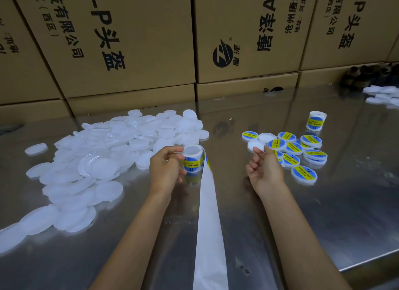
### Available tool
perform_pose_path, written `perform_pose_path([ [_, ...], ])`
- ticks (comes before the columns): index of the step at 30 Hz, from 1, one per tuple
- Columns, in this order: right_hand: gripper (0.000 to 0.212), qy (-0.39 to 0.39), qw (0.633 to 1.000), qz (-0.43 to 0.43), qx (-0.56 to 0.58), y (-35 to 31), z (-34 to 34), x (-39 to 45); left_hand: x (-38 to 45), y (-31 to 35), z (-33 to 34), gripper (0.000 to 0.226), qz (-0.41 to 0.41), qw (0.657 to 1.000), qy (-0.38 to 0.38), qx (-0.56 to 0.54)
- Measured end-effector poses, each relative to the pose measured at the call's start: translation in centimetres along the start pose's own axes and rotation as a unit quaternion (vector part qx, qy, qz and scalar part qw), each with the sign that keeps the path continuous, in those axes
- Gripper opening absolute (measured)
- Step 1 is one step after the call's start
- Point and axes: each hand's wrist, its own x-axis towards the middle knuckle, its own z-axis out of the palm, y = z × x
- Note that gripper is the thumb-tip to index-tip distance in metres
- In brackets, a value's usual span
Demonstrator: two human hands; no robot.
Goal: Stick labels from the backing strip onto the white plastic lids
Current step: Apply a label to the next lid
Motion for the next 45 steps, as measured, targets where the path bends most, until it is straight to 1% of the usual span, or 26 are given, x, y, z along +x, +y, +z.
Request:
perform_pose_path([
  [2, 0.031, -0.016, 0.999, -0.018, -0.048, 0.3, 0.2, -0.2, 0.1, -0.1, 0.0, 0.033, -0.006, 1.0, 0.006, 0.006],
  [4, 0.029, -0.027, 0.991, -0.04, -0.124, 0.8, 0.6, -0.5, 0.1, -0.2, -0.1, 0.035, -0.006, 1.0, 0.014, 0.027],
  [6, 0.028, -0.036, 0.975, -0.067, -0.207, 1.5, 1.0, -1.0, 0.4, -0.2, -0.5, 0.035, 0.005, 0.998, 0.036, 0.052],
  [7, 0.028, -0.04, 0.965, -0.086, -0.244, 1.9, 1.1, -1.2, 0.8, -0.2, -1.0, 0.035, 0.013, 0.996, 0.061, 0.067],
  [9, 0.03, -0.052, 0.94, -0.131, -0.311, 2.8, 1.3, -1.5, 1.7, -0.2, -2.3, 0.035, 0.03, 0.984, 0.123, 0.125],
  [11, 0.032, -0.054, 0.913, -0.17, -0.368, 3.5, 1.4, -1.7, 2.4, -0.6, -3.9, 0.03, 0.051, 0.96, 0.155, 0.227],
  [13, 0.028, -0.056, 0.894, -0.199, -0.397, 4.0, 1.6, -1.9, 2.6, -1.1, -4.7, 0.032, 0.059, 0.936, 0.137, 0.318],
  [15, 0.02, -0.071, 0.879, -0.226, -0.413, 4.5, 1.8, -2.1, 2.5, -1.5, -4.7, 0.039, 0.059, 0.923, 0.099, 0.368],
  [17, 0.012, -0.096, 0.86, -0.251, -0.435, 5.0, 2.0, -2.5, 2.3, -1.6, -4.4, 0.04, 0.065, 0.915, 0.077, 0.391],
  [19, 0.008, -0.131, 0.844, -0.267, -0.446, 5.5, 2.1, -2.8, 2.4, -1.6, -4.2, 0.04, 0.075, 0.908, 0.072, 0.406],
  [22, 0.015, -0.164, 0.823, -0.276, -0.469, 6.0, 2.1, -3.0, 2.4, -1.5, -4.1, 0.043, 0.083, 0.898, 0.073, 0.426],
  [24, 0.017, -0.172, 0.82, -0.273, -0.472, 6.0, 2.1, -3.2, 2.4, -1.5, -3.9, 0.048, 0.081, 0.89, 0.064, 0.444],
  [27, 0.017, -0.17, 0.827, -0.27, -0.463, 5.8, 2.0, -3.4, 2.5, -1.9, -3.5, 0.055, 0.085, 0.862, 0.044, 0.497],
  [28, 0.019, -0.171, 0.827, -0.268, -0.464, 5.7, 2.0, -3.4, 2.5, -2.0, -3.5, 0.055, 0.089, 0.861, 0.045, 0.499],
  [30, 0.026, -0.181, 0.828, -0.256, -0.465, 5.6, 1.9, -3.4, 2.7, -2.1, -3.7, 0.052, 0.096, 0.871, 0.049, 0.48],
  [33, 0.04, -0.219, 0.84, -0.215, -0.447, 5.4, 1.8, -3.2, 2.9, -2.0, -3.9, 0.053, 0.1, 0.879, 0.037, 0.465],
  [34, 0.044, -0.232, 0.84, -0.205, -0.446, 5.5, 1.7, -3.2, 2.9, -1.9, -3.9, 0.055, 0.102, 0.876, 0.026, 0.472],
  [36, 0.051, -0.251, 0.832, -0.197, -0.454, 5.6, 1.7, -3.1, 2.9, -1.8, -3.9, 0.057, 0.105, 0.856, -0.011, 0.506],
  [38, 0.053, -0.258, 0.827, -0.195, -0.459, 5.7, 1.7, -3.1, 2.8, -1.8, -3.9, 0.054, 0.101, 0.833, -0.063, 0.54],
  [40, 0.052, -0.254, 0.828, -0.197, -0.459, 5.7, 1.6, -2.9, 2.8, -1.9, -3.7, 0.046, 0.1, 0.818, -0.108, 0.556],
  [43, 0.05, -0.252, 0.831, -0.199, -0.455, 5.8, 1.6, -2.8, 2.8, -1.6, -3.7, 0.038, 0.105, 0.819, -0.138, 0.547],
  [45, 0.049, -0.254, 0.83, -0.197, -0.457, 5.8, 1.5, -2.7, 2.7, -1.3, -3.6, 0.034, 0.103, 0.831, -0.138, 0.529],
])
